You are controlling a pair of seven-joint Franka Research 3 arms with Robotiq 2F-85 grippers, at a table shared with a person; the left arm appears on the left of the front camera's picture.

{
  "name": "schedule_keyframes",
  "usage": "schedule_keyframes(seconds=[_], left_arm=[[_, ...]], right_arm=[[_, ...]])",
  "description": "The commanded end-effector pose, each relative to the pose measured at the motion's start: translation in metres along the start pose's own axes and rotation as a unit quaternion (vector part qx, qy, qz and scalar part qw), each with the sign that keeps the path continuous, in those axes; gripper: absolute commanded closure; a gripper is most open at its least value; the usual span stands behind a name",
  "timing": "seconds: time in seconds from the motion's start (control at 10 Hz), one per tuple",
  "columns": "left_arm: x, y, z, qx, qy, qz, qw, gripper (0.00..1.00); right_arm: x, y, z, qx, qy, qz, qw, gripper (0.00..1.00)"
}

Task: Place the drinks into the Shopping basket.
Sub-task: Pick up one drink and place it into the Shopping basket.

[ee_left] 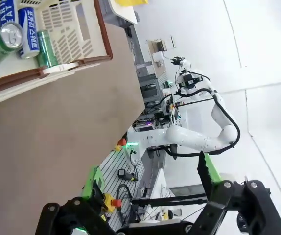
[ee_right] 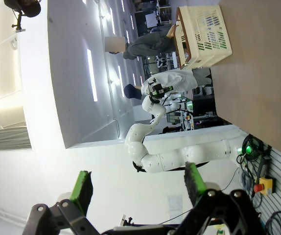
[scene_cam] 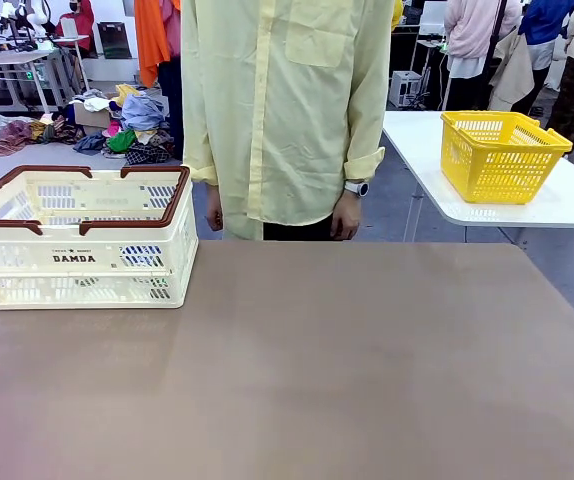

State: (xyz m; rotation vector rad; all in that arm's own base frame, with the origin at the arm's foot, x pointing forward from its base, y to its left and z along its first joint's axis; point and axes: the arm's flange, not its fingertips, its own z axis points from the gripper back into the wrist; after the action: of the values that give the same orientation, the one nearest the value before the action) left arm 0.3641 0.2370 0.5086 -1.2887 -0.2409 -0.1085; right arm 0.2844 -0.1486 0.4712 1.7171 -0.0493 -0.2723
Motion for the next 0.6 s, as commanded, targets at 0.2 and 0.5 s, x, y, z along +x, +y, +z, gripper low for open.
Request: schedule_keyframes(seconds=[0.2,0.5], left_arm=[[-0.0051,-0.0093,-0.0042,0.006,0.002,-0.001,1.0,0.0],[-0.0051,-0.0093,-0.0042,0.006,0.002,-0.001,1.0,0.0]], right_arm=[[-0.0004,0.0057,-0.0001,0.004,0.001,-0.003,1.0,0.0],[-0.0004,0.0057,-0.0001,0.004,0.001,-0.003,1.0,0.0]])
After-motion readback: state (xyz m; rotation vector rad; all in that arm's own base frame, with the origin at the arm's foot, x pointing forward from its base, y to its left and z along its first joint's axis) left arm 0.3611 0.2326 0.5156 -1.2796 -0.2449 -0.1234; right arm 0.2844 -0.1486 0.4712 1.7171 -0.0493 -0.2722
